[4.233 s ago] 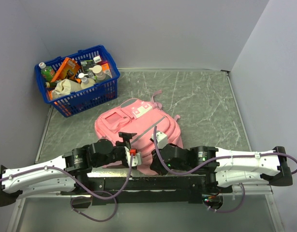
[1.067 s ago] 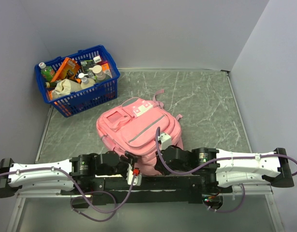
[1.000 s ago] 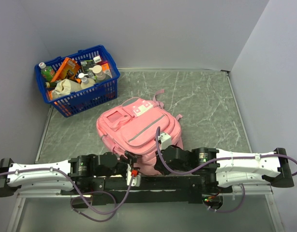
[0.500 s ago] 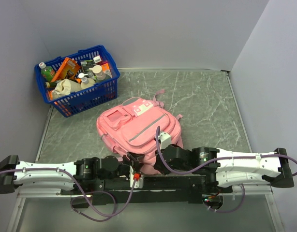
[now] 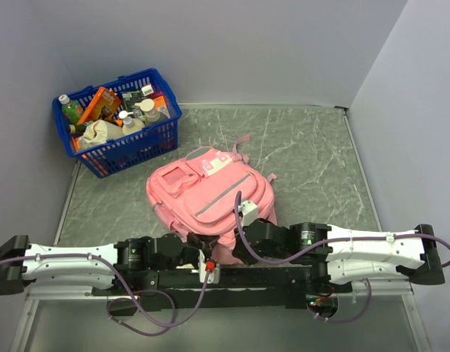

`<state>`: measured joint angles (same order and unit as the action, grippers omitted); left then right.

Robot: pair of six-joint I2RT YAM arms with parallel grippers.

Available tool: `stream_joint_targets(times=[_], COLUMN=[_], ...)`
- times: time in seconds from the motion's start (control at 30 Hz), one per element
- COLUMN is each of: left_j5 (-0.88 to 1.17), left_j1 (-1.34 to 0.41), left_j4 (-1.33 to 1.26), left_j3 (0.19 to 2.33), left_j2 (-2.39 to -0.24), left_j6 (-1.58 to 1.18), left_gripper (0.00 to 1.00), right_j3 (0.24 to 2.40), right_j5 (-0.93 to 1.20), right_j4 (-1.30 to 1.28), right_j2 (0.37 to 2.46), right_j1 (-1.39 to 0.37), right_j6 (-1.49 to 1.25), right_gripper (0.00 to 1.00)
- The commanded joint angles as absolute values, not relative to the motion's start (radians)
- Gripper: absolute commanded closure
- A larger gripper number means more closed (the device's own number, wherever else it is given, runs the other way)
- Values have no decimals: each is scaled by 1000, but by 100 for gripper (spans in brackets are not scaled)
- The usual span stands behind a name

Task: Pack the student bag
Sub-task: Zip the student bag at the center of the board.

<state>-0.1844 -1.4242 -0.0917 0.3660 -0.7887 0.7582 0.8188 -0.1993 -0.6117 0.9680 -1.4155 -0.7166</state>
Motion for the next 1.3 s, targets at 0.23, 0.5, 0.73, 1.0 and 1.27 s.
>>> stream_joint_targets(times=[0.23, 0.5, 0.73, 1.0, 1.27], left_j5=[-78, -50, -80, -129, -271], left_j1=[-1330, -1330, -1287, -1236, -1227], left_j4=[366, 618, 638, 800, 882], left_j3=[558, 663, 725, 897, 960], left_j2=[-644, -686, -646, -638, -568], left_j6=[842, 864, 940, 985, 1011], left_gripper=[99, 99, 99, 99, 99], right_j3=[815, 862, 962, 950, 995], right_j5=[-255, -305, -376, -394, -380], right_j4=[-678, -722, -836, -833, -724], right_j2=[819, 867, 827, 879, 943], right_j1=[-1388, -1373, -1333, -1270, -1194], right_j6=[-830, -787, -730, -689, -571], right_gripper=[100, 100, 100, 100, 100])
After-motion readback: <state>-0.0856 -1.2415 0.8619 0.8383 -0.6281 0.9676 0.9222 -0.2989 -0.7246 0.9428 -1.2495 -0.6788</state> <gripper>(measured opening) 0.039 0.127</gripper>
